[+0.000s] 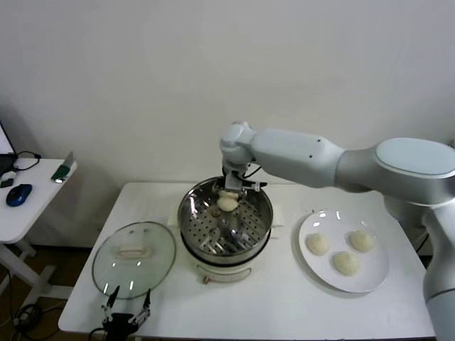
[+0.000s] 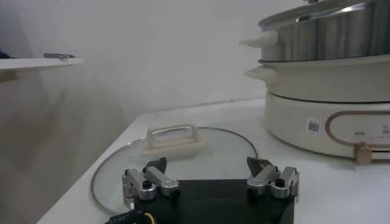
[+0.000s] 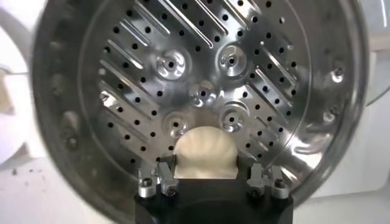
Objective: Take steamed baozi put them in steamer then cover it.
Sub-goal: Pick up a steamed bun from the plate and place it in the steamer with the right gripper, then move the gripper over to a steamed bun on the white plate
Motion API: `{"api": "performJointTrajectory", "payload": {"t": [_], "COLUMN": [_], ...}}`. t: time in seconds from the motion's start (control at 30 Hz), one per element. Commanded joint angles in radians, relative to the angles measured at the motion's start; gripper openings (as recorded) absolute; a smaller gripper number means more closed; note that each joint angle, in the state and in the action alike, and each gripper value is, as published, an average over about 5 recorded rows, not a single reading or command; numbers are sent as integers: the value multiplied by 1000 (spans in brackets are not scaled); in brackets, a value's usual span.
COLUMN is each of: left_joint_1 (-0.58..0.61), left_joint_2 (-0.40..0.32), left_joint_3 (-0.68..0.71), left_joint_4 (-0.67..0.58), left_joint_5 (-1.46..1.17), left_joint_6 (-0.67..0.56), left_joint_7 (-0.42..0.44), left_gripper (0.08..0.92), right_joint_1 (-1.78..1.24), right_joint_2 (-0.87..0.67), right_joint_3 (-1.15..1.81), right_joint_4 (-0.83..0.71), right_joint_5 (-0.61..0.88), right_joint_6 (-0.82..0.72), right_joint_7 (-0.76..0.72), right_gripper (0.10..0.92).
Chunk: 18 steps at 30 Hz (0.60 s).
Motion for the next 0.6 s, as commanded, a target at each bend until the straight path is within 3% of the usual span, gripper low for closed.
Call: {"api": "performJointTrajectory", "payload": {"t": [0.03,0.23,0.4,0.5,0.6], "left_joint_1": [0,3,6,5,2], "left_joint_2": [1,2,1,-1,-1], "left_joint_3": [0,1,4,7,11], "left_joint_4": [1,-4,-10,-9,-6], "left_joint_5": [1,7,14,16,16], "left_joint_6": [0,1,2,2,0], "left_joint_7": [-1,-5,-5,-6,-8], "left_gripper": [823,823,823,823,823], "right_joint_1": [-35,112,319,422,495], "right_joint_2": [32,-35,-179,-304,-425], "right_joint_3": [2,-42,-170,-272,-377], "right_joint_4": [-60,15,101,141,168], "right_joint_5": [-3,161,500,719,844], "right_joint_6": [14,17,-26,-124,-247], "right_joint_7": [27,-31,-78,-112,-133], "right_gripper": [723,818,823,823,823]}}
